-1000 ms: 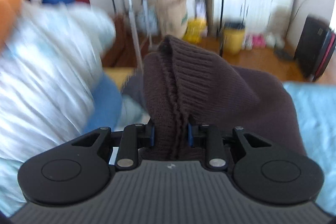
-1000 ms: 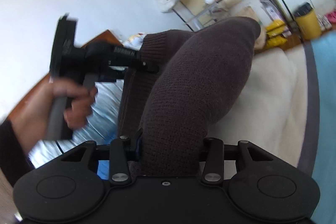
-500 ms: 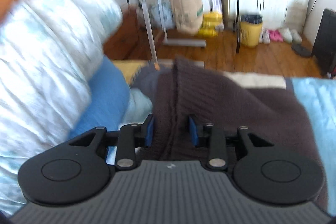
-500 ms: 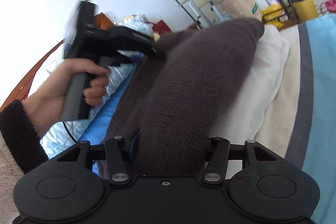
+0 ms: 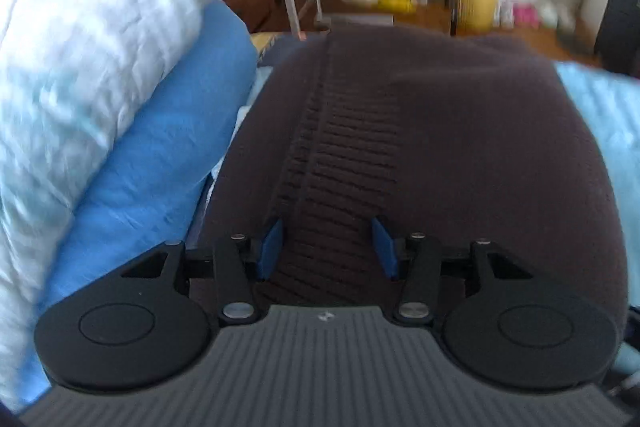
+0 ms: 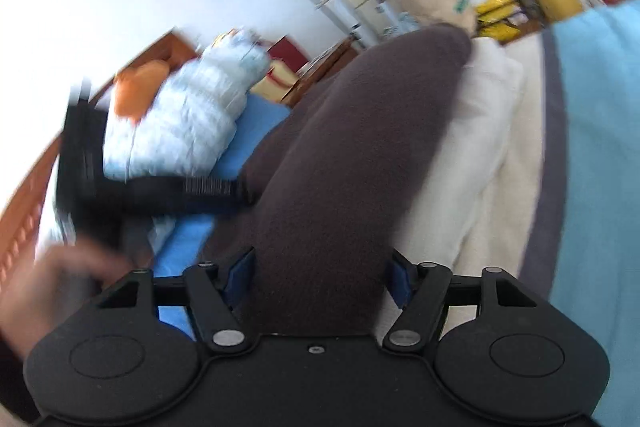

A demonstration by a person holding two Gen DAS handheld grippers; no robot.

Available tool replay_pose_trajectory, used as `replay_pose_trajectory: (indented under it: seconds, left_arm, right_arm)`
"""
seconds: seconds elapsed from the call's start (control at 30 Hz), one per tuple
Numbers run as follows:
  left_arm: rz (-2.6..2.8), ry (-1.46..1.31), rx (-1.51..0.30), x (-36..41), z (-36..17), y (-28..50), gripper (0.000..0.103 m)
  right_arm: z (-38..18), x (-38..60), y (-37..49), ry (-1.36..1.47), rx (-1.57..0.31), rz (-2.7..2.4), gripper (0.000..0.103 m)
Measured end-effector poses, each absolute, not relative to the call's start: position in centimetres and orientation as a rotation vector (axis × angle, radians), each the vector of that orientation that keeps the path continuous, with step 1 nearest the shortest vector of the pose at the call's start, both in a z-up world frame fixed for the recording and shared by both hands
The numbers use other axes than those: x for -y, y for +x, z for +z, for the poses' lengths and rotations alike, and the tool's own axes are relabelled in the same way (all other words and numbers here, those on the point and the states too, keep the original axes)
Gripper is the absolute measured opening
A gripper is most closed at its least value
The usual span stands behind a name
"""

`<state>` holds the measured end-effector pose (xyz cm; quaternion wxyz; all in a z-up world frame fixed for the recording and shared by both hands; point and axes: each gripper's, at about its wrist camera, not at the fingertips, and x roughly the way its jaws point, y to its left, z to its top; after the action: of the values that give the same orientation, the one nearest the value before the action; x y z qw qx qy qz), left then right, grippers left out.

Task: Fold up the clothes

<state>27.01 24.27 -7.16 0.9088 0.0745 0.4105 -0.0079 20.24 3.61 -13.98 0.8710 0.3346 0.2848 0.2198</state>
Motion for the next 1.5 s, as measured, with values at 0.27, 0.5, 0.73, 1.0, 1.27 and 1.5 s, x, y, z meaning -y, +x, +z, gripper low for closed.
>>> replay_pose_trajectory:
  seconds: [0.27, 0.5, 0.73, 1.0, 1.27, 1.5]
  left_arm:
    - [0.034, 0.115, -0.844, -23.4, -8.3, 27.3, 0.049]
    - [0.095, -0.025, -0.808, -23.5, -5.1, 22.5, 0.071]
    - [-0.012, -0.112, -0.626, -18.2, -0.3, 8.0, 0.102]
    - [-0.026, 0.007, -0.648, -10.1, -0.3, 0.6, 0.101]
    - [-0.018, 0.065, -0.656, -6.0, -0.3, -3.1, 0.103]
    - [-0.007, 0.121, -0.709, -4.5, -0.5, -4.3, 0.103]
  right_arm:
    - [-14.6, -6.0, 19.6, 0.512, -0.674, 0.427, 0.064]
    - [-14.6, -2.1, 17.0, 0.59, -0.819, 0.315, 0.058]
    - [-7.3, 6.3, 8.7, 0.661, -0.641, 0.253, 0.076]
    - [-4.9, 10.1, 2.1, 0.389, -0.535, 0.22, 0.078]
    - [-3.5, 12.7, -1.0, 0.315, -0.505, 0.165, 0.078]
    - [-3.2, 14.4, -3.3, 0.253, -0.504, 0.073, 0.08]
